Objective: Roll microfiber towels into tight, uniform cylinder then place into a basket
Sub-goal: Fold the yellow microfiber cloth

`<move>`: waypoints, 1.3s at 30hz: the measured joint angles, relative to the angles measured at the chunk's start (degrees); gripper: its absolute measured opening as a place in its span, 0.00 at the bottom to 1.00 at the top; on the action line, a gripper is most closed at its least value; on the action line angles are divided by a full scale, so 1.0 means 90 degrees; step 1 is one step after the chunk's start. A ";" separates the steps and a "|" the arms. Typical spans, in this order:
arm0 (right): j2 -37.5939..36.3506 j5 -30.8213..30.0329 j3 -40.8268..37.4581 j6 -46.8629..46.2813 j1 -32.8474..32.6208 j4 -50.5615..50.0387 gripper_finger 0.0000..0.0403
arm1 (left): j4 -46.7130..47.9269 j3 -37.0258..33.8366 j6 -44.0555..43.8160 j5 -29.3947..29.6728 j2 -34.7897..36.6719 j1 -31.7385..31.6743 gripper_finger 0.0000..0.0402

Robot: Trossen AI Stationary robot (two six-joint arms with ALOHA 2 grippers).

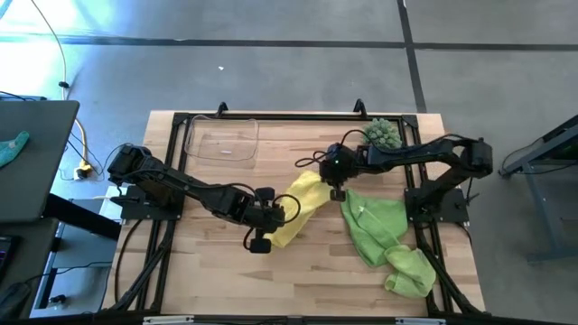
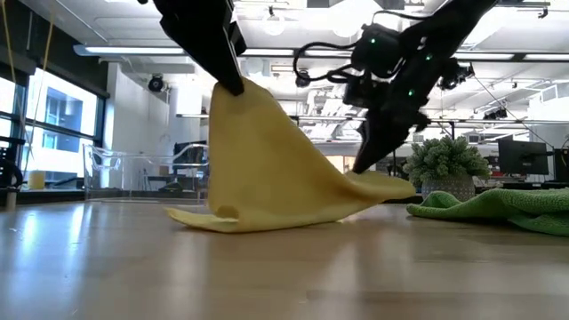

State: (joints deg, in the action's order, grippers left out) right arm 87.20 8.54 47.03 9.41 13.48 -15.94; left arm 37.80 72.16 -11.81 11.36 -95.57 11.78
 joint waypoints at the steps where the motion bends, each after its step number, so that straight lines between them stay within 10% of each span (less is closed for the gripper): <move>1: 0.0002 0.0286 0.0002 -0.0345 -0.0022 -0.0090 0.05 | 0.0032 0.0000 -0.0001 -0.0066 0.0000 -0.0001 0.01; 7: 0.0099 0.0668 -0.0222 -0.1775 -0.0541 -0.0212 0.06 | 0.0139 0.0000 0.0000 -0.0309 -0.0002 0.0001 0.01; 22: 0.0005 -0.0174 -0.0070 -0.0606 -0.1045 -0.0342 0.27 | 0.0253 0.0002 0.0193 -0.0359 -0.0002 0.0064 0.01; 39: 0.0611 0.1299 -0.0007 0.0283 -0.1220 0.3056 0.31 | 0.0148 0.0002 0.1047 0.0864 -0.0002 0.0164 0.01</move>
State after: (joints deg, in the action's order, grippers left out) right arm 92.69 20.23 46.96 11.96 2.50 11.56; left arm 39.13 72.18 -2.39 19.13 -95.59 13.26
